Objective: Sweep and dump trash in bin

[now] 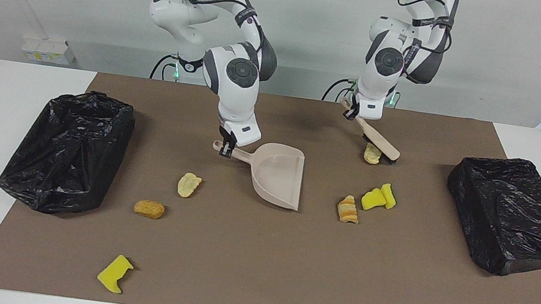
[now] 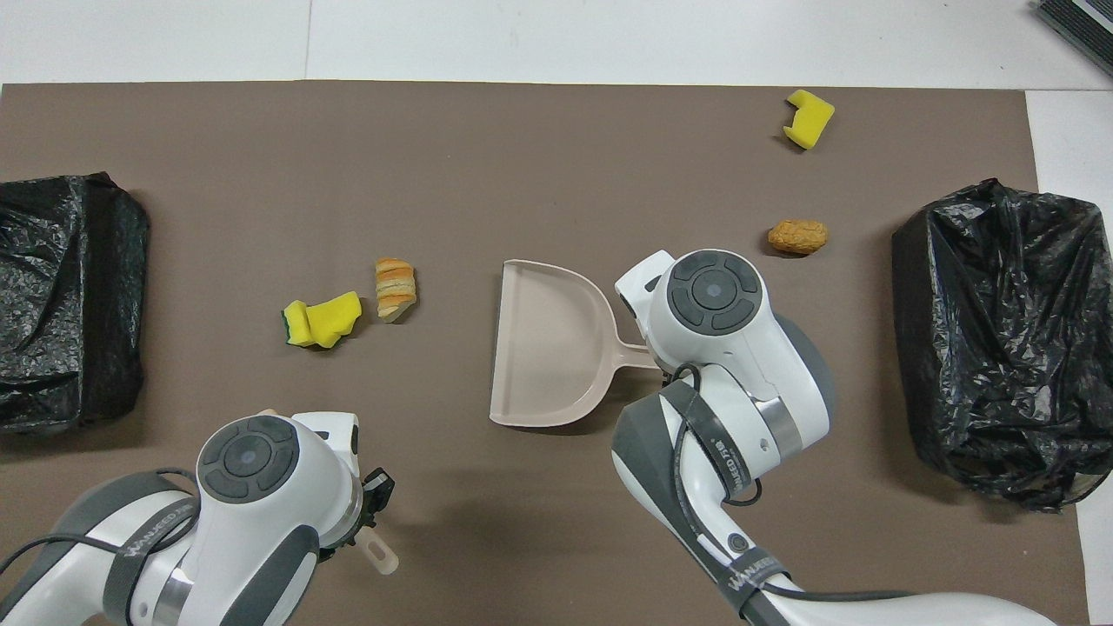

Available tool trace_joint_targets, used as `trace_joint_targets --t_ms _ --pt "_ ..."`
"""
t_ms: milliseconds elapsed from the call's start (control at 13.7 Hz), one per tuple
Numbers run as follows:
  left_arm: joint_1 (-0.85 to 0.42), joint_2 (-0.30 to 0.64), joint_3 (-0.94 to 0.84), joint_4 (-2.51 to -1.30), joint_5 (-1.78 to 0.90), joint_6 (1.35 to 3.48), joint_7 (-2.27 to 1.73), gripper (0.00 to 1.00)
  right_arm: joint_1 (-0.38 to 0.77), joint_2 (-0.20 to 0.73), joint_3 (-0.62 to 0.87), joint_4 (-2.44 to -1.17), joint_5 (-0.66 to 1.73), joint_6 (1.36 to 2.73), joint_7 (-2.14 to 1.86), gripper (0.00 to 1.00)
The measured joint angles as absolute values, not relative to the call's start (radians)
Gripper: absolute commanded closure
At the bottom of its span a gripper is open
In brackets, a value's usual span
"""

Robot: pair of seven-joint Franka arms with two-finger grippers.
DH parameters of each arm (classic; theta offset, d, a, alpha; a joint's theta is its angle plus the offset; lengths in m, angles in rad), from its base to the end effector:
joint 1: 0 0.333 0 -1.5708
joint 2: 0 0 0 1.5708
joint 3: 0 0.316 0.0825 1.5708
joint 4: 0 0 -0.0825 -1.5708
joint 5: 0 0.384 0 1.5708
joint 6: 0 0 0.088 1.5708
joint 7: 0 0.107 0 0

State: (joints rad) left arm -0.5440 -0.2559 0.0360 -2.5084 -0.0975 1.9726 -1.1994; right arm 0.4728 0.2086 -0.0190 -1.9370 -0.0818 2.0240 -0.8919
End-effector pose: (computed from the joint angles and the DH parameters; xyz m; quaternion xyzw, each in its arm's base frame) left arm 0.3509 -0.2028 0.3548 -0.9222 -0.3576 0.1265 0.0748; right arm 0.5302 0.2538 0.3689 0.7673 0.6373 -0.0674 0.0235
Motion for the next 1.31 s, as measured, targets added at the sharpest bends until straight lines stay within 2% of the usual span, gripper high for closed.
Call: trace_joint_targets --t_ms 219,584,1021,1313 --pt "-0.54 -0.17 0.046 -2.47 -0.097 2.088 -1.189 1.0 0.473 0.211 -0.019 -1.936 -0.082 2.035 -0.894 1.0" --pt "-0.503 -0.027 0.053 -2.279 -0.097 2.078 -0.972 1.0 0.473 0.213 -0.019 -1.936 -0.058 2.045 -0.893 1.0" --pt "-0.49 -0.056 0.059 -2.173 -0.041 1.891 -0.615 1.0 0.46 0.221 -0.021 -1.934 -0.032 2.025 -0.903 1.0" --pt "-0.383 -0.065 0.064 -2.125 0.011 1.854 -0.373 1.0 0.461 0.228 -0.021 -1.845 -0.017 1.852 -0.905 1.0"
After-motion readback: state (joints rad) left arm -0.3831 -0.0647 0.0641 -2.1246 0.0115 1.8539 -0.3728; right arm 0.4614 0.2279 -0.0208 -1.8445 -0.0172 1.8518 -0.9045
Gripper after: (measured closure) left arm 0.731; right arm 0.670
